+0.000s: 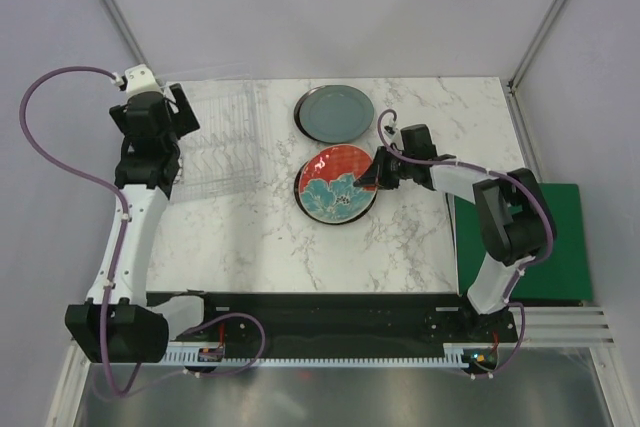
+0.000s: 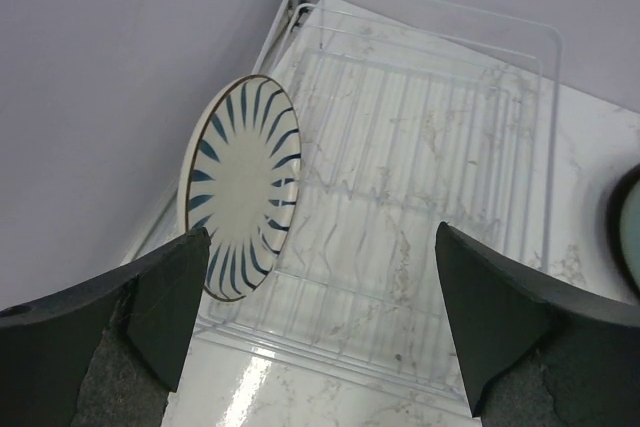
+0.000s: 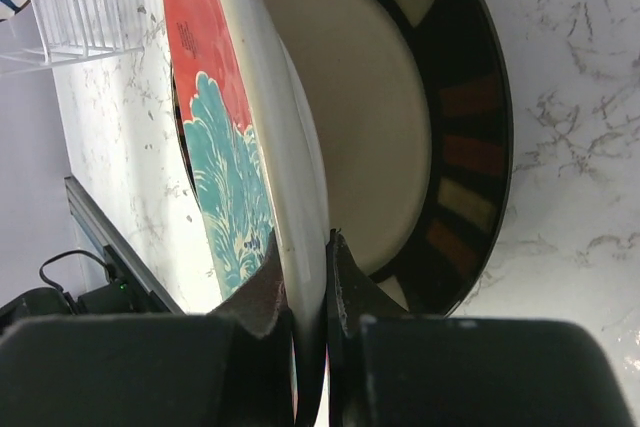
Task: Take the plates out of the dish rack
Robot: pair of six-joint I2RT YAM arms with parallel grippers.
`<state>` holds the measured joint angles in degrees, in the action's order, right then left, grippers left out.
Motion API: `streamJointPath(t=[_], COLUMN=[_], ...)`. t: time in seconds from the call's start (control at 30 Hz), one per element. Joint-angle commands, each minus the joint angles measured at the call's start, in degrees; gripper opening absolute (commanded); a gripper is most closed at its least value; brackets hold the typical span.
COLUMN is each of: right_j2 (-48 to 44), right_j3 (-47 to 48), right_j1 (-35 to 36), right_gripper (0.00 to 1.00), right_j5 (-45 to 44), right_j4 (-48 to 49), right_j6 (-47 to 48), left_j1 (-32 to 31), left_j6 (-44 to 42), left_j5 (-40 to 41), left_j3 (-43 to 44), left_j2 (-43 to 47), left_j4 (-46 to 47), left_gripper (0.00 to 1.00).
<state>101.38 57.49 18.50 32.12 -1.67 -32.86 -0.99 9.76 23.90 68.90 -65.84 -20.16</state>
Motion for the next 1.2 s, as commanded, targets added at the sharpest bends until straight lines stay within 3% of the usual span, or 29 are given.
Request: streamJointPath(t=[0.0,0.13,0.23,0.33,0.6,0.73,0.9,1.17], right_j2=[3.37,7.77,8.48,8.30,6.90,2.08,-1.36,-3.30], right_j3=[3.85,5.96,6.05,6.14,7.20,6.58,7.98,8.69], right_j1=[-0.13,-0.13,-0.13,-0.13,-0.13,-0.13,-0.22,-0.13], right_gripper=[0.00,0.04,0.23,0.52,0.57,0.65,0.67,0.67], right_j5=[3.74,5.23,3.04,0.58,-5.74,-13.12,-26.13,-25.35], right_j4=[5.80,4.40,2.04,-0.96,-8.95,-12.38,-19.76,-22.14], right_j6=[0.17,-0.10,0.69,2.01,6.75,8.86,13.25,15.37], left_j1=[4.15,5.92,6.88,8.37,13.56,16.28,17.87,18.04], left_j6=[-2.82,-2.55,-3.25,-3.08,-1.24,0.43,1.58,3.25], left_j5=[0.53,-1.40,-1.40,-2.01,-3.15,-6.67,-9.82,-12.12], left_j3=[-0.26,-0.26,-0.17,-0.17,-0.88,0.00,2.28,3.08], left_j2=[-1.48,-3.23,-4.90,-6.40,-13.07,-16.68,-21.07,-24.77], left_j4=[0.91,1.62,2.06,2.49,5.40,5.92,5.84,5.92], left_gripper=[1.00,1.00,1.00,1.00,1.00,1.00,0.99,0.72])
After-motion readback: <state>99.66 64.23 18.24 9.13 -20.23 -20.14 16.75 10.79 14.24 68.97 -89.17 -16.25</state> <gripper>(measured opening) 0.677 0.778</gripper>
